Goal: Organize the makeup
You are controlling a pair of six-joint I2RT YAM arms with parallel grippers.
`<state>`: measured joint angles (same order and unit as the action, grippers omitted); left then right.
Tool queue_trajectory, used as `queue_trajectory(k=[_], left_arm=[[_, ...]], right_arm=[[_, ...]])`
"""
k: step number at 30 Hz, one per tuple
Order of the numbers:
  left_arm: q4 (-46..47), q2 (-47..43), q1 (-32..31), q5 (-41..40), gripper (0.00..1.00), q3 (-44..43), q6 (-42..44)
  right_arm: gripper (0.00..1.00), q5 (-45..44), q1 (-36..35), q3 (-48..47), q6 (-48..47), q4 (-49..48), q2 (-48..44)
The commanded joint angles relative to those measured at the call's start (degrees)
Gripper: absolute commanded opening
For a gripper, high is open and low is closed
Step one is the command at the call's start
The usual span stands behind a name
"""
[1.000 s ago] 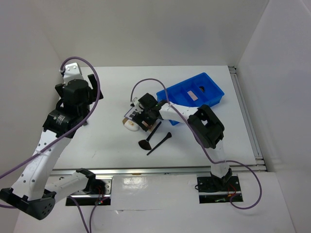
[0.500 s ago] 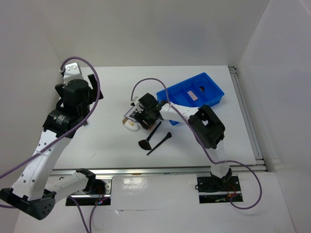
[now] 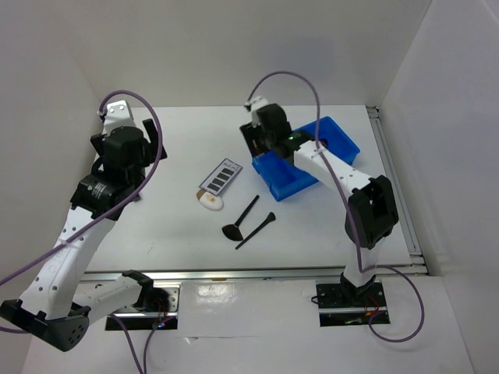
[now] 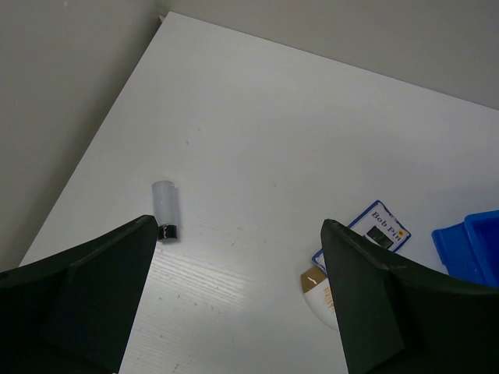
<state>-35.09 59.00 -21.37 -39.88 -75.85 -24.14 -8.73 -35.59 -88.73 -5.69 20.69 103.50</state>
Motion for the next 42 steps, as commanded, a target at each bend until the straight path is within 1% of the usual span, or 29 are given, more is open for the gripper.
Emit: queue_trajectory(k=[1,2,4,6,9,12,14,16,21,26,28,30,32,33,36,37,40,42], left_arm=[[1.96,0.32,-0.26,0.33,1.00,-1.05,0.32],[1.96,0.32,-0.26,0.85,1.00,-1.05,0.32],[1.96,0.32,-0.26,0.85,1.00,-1.05,0.32],[1.96,0.32,-0.26,1.46,1.00,-1.05,-0.29],[1.96,0.32,-0.26,1.47,1.00,-1.05,-0.29],[1.96,0.93,-0.26,1.47,1.00,-1.05,-0.29],[1.96,1.47,-0.26,1.47,1.00,-1.05,-0.29],[1.43,1.47,-0.26,2.00,1.00,-1.58,-0.29],[1.43,1.99,-0.26,2.00,1.00,-1.58,-0.29],[1.43,2.52,-0.26,2.52,1.00,-2.10,-0.29],[1.43,2.52,-0.26,2.52,1.00,-2.10,-0.29],[1.43,2.52,-0.26,2.52,1.00,-2.63,-0.29],[1.43,2.52,-0.26,1.91,1.00,-2.63,0.23],[1.43,2.52,-0.26,1.30,1.00,-2.63,0.23],[1.43,2.00,-0.26,1.29,1.00,-2.63,0.23],[1.43,1.99,-0.26,1.82,1.00,-2.11,0.23],[1.43,1.99,-0.26,1.82,1.00,-2.80,0.23],[0.91,2.52,-0.26,1.29,1.00,-3.42,0.23]], right_arm=[[0.50,-7.96,6.23,-6.00,5.68,2.85,1.87],[0.50,-8.92,8.41,-7.50,7.78,4.43,2.83],[0.50,-10.95,10.62,-11.02,9.81,8.04,5.47],[0.50,-10.96,13.87,-12.95,12.79,10.07,6.97],[0.50,-10.43,17.12,-15.76,13.96,13.13,9.78],[0.50,-12.80,18.80,-18.05,15.18,16.30,14.08],[0.51,-13.32,19.76,-18.06,15.19,17.28,15.67],[0.51,-14.02,21.00,-15.87,15.71,17.28,15.68],[0.52,-12.80,22.59,-12.88,16.33,15.96,15.68],[0.52,-11.31,24.34,-12.35,18.00,14.91,15.15],[0.54,-10.78,24.87,-12.35,18.00,14.91,15.15],[0.55,-11.31,24.87,-13.58,18.00,15.44,16.90],[0.61,-11.83,24.87,-15.06,17.47,15.96,17.43],[0.73,-11.83,24.87,-15.07,17.47,15.96,18.22],[0.88,-11.23,24.87,-15.60,17.47,16.57,18.22],[0.94,-11.22,24.87,-15.60,17.47,16.58,18.22],[0.98,-9.29,24.87,-14.98,17.47,15.44,15.51],[0.98,-9.29,24.18,-15.68,17.47,16.04,14.45]])
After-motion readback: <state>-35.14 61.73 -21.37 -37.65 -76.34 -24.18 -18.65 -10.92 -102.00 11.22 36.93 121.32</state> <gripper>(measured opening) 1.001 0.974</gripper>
